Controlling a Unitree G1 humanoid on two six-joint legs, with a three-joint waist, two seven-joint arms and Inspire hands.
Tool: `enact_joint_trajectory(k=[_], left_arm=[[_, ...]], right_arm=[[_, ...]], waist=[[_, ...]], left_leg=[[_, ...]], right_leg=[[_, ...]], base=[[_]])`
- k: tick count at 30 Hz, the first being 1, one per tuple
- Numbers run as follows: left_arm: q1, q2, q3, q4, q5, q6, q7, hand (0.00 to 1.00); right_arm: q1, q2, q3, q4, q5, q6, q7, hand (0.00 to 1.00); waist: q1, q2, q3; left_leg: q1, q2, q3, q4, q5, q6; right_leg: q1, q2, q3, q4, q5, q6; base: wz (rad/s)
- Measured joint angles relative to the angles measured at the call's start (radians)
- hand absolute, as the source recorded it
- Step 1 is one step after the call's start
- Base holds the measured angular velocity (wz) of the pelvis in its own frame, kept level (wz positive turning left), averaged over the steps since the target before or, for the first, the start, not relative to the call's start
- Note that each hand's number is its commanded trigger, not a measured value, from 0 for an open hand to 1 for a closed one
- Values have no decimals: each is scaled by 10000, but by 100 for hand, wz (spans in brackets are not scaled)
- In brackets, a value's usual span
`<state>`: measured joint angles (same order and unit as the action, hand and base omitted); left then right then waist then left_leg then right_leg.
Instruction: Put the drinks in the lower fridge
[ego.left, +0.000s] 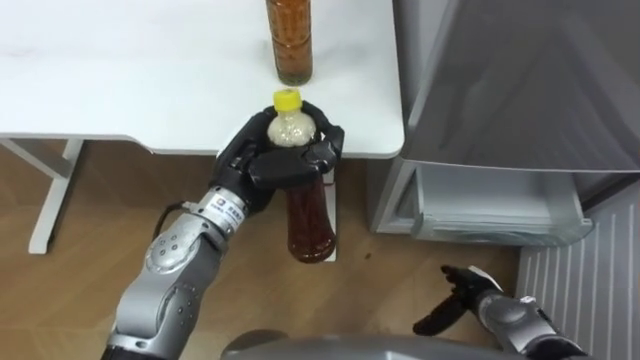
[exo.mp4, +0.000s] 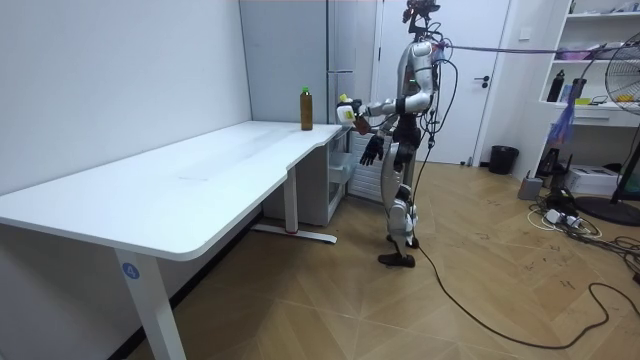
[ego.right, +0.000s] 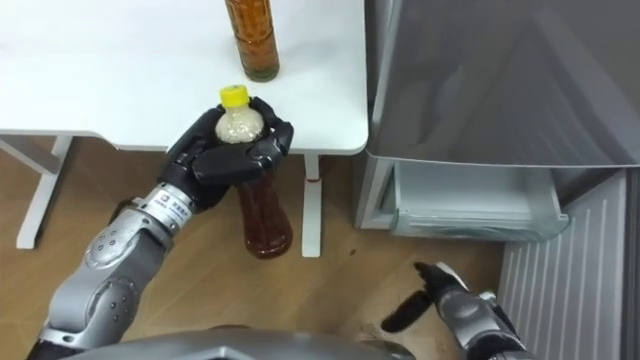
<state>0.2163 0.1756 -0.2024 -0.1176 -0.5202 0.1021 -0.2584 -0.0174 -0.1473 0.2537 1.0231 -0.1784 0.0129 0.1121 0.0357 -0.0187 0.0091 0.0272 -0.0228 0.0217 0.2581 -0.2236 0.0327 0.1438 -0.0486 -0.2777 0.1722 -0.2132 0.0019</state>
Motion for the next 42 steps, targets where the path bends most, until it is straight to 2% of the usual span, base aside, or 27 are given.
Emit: enact_joint_trajectory(k=[12,16,22,31,39,42], left_arm=[[8,1,60,398,-15,-662,-155,100],[7,-12,62,476,-13,-688,-306,100],[10,-4,-83,520,-13,-830,-784,100],[10,51,-230,841,-13,-896,-1202,100],[7,145,-638,850,-12,-908,-1388,100],[6,150,-795,856,-12,-1030,-1397,100]], right_arm=[[610,41,366,-2884,214,-435,1536,0],[690,198,396,-3611,214,-415,2204,0],[721,226,631,-5066,754,-455,3198,0],[752,184,781,-5293,788,-456,3971,0],[748,200,880,-5293,1139,-459,4380,0],[748,192,1066,-5290,1390,-473,4463,0]], waist=[[15,-11,7],[12,7,30],[-25,125,107],[-51,127,107],[-58,125,106],[-53,123,108]], left_leg=[[-24,-36,-19,97,16,29],[-145,-10,-33,154,7,31],[-174,13,-28,139,7,34],[-173,28,-8,165,7,35],[-172,34,-4,166,8,34],[-172,34,7,164,8,34]], right_leg=[[72,-12,-1,-5,-4,10],[15,-13,-2,66,-4,10],[-65,-53,9,207,-4,9],[-91,-78,14,328,-6,12],[-87,-69,21,325,-7,13],[-89,-70,21,319,-7,13]], base=[[3],[0],[0],[0],[0],[0]])
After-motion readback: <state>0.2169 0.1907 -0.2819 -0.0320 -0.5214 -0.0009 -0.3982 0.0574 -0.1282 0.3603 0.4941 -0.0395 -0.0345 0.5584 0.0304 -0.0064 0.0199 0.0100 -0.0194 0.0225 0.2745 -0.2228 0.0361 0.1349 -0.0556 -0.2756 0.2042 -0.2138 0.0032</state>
